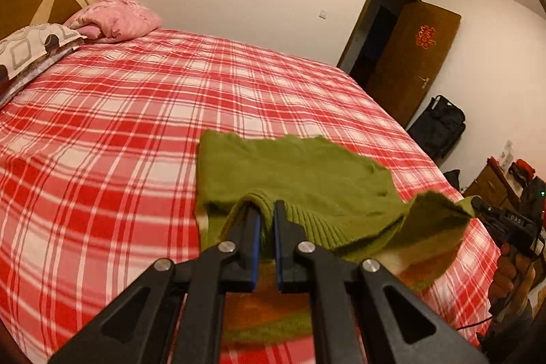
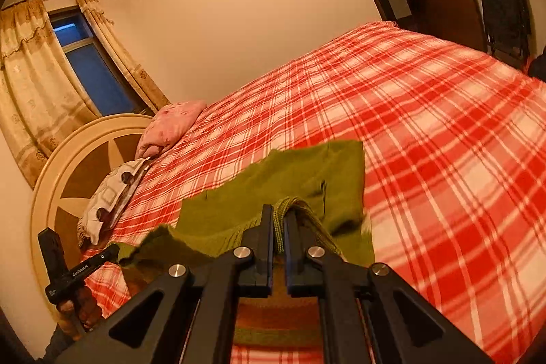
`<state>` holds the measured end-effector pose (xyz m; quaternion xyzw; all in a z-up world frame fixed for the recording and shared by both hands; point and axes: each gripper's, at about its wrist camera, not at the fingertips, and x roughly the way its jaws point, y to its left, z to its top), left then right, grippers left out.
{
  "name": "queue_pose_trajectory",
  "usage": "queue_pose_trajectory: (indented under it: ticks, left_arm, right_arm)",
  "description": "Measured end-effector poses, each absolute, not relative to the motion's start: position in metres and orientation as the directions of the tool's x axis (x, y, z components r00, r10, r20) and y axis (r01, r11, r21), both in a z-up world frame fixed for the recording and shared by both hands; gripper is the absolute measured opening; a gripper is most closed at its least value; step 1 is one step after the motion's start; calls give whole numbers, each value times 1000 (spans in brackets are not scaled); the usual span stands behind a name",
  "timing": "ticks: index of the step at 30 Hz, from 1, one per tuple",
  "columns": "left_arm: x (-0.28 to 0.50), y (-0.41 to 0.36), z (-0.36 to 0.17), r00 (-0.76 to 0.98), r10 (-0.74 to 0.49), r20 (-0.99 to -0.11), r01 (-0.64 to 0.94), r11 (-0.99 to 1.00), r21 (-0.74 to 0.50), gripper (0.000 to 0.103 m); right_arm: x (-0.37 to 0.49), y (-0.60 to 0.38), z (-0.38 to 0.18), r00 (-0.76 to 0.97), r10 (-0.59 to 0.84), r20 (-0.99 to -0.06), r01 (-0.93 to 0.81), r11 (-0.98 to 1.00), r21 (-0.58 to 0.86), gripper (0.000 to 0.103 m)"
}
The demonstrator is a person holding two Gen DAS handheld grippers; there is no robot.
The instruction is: Fold small clothes
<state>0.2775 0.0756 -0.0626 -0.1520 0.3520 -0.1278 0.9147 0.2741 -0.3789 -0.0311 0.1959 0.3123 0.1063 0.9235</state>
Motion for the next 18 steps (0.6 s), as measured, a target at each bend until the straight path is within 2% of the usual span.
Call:
queue_pose_trajectory:
  ticks: [6,18]
  left_arm:
    - [324,68,-66,710,-323,-626,109,928,-355,7]
    - [416,64,-91,672,-277,-686,56,944,-325,7]
  right_arm:
    - [334,-378,-31,779,291,-555,-54,914,403,4]
    - [451,-382,-67,728,245,-641,-7,937,350,4]
